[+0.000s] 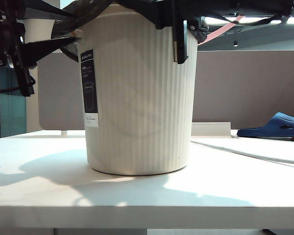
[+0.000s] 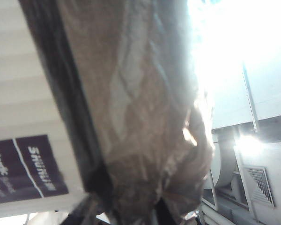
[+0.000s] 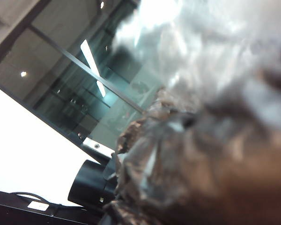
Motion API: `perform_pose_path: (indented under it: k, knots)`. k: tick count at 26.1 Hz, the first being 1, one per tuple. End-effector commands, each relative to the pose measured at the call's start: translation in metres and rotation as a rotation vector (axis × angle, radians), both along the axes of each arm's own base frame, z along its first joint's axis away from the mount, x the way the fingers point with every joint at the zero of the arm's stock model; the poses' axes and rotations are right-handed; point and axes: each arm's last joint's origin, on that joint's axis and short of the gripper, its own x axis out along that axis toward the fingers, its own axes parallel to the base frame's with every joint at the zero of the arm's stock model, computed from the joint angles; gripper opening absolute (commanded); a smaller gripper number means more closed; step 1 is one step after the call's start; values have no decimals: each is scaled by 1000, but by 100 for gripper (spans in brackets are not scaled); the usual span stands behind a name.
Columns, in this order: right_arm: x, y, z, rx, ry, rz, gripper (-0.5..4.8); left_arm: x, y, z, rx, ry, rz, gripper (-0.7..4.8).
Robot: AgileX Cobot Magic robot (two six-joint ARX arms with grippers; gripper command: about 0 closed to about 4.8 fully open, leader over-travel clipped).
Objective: Open the ring lid of the trash can, pull out the black garbage bag inside, and place it on the table.
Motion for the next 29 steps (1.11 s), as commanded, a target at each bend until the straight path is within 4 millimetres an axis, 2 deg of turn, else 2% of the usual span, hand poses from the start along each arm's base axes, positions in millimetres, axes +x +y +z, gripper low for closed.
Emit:
perform_pose_path:
  k: [1, 10, 21, 29]
  knots:
    - [-2, 2, 3, 8, -23, 8, -5, -1, 0, 4, -15, -36, 0, 153]
    - [-2, 2, 2, 8, -22, 2, -5, -11, 16, 25, -48, -120, 48, 152]
    - [-5, 4, 3, 13, -28, 21, -5, -9, 18, 27, -104, -88, 105, 152]
    - [-5, 4, 3, 10, -26, 20, -5, -8, 18, 41, -141, -131, 125, 152]
